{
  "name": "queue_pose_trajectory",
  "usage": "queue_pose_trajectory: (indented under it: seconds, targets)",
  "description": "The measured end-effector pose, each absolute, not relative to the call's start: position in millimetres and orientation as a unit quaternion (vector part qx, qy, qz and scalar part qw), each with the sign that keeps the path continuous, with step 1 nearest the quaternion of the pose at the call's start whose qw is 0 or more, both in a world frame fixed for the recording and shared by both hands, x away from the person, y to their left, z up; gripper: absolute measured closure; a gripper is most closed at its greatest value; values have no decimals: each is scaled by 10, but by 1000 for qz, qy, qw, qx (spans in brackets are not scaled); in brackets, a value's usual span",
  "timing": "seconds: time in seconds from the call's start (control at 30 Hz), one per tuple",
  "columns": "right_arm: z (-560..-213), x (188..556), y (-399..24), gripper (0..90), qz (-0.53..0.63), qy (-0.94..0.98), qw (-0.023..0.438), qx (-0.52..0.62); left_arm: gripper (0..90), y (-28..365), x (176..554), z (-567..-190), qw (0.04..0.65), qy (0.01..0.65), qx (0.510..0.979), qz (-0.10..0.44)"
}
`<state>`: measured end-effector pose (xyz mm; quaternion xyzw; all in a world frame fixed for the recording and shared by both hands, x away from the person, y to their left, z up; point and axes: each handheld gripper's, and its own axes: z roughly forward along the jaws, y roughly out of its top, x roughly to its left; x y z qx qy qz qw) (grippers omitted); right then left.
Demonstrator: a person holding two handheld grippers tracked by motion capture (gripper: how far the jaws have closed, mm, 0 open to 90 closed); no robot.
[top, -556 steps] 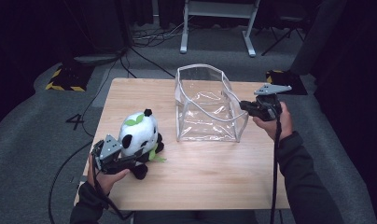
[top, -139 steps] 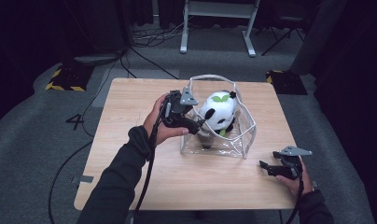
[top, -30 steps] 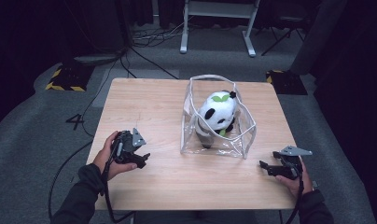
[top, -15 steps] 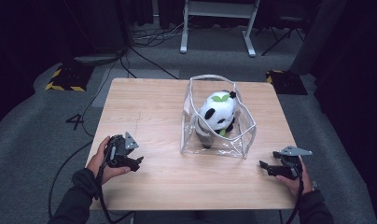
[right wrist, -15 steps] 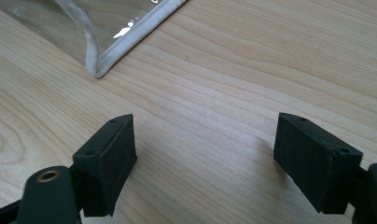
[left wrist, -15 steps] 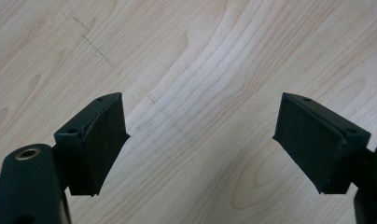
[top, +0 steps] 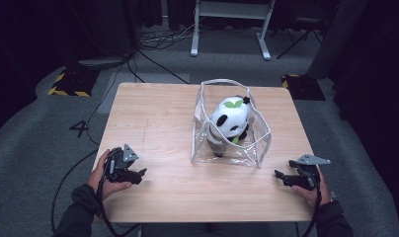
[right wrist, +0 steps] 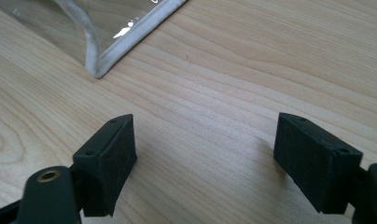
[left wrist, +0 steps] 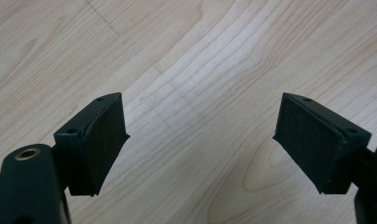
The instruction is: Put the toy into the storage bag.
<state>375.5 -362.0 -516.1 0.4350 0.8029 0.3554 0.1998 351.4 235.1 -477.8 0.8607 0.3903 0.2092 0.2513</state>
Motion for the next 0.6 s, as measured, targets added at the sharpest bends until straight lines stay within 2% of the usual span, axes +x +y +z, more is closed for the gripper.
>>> queue_pose_trajectory:
  seconds: [0.6]
  targets:
    - [-5161, 3755, -3620, 210, 355, 803, 200, 435, 163, 2613, 3397, -4980, 273, 405, 848, 206]
